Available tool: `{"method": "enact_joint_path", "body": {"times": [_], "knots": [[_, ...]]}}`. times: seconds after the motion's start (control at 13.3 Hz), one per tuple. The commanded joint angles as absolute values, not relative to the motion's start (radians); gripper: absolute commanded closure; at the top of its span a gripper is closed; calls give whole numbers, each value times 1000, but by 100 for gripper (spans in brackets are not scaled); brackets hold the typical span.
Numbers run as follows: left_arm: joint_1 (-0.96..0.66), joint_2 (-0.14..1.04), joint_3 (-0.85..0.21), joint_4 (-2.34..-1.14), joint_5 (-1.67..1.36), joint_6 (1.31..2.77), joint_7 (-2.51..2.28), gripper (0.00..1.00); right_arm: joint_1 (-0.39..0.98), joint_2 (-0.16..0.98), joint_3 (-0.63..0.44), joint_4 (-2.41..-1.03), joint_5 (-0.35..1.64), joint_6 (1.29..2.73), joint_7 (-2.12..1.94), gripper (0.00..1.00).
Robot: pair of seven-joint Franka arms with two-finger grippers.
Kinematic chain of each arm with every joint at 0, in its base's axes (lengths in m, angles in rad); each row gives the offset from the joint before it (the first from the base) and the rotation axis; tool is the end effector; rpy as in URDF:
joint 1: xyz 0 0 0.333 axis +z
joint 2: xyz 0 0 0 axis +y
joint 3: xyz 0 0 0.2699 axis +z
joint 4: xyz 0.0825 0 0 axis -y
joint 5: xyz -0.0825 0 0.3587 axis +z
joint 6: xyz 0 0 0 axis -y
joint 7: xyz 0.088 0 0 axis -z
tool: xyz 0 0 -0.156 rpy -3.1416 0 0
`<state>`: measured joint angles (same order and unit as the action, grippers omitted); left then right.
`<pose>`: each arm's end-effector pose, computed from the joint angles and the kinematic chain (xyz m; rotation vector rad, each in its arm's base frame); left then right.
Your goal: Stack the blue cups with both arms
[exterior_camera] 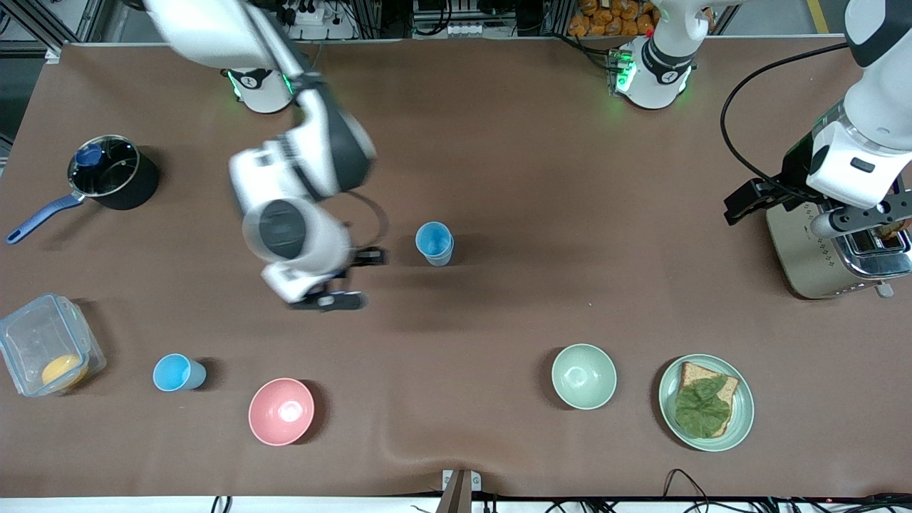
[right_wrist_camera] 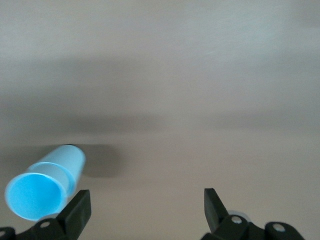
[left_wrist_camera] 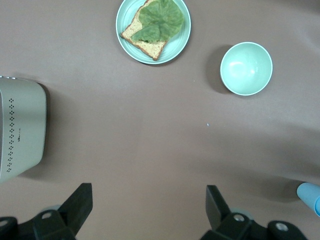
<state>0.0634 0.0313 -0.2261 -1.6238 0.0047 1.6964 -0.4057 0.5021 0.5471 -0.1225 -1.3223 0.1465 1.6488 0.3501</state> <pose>0.5426 -0.0871 0.5004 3.1039 0.3786 0.0622 0.5729 0.2634 0.3247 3.1173 0.0202 -0.3607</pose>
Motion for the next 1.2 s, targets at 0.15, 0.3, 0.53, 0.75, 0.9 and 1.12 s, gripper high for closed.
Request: {"method": "enact_joint_path", "body": {"times": [0.15,0.3,0.53,0.75,0.9,1.12], "knots": [[78,18,-227,-1618,-20,1678,-377,0,306,320,-101,-1657,104,1741,80,0],[101,-1,-230,-1618,-2,1667,-365,0,220,235,-101,-1797,65,1825,11,0],[103,-17,-221,-1618,2,1626,-228,0,173,112,-103,-1963,-26,1905,-12,0],[140,-38,-230,-1629,2,1601,-135,0,111,43,-103,-2039,-75,1947,-38,0],[140,-40,-230,-1631,2,1601,-95,0,63,34,-100,-2022,-74,1928,-69,0],[138,-40,-232,-1628,0,1601,-97,0,57,32,-100,-1921,-64,1812,-57,0]]}}
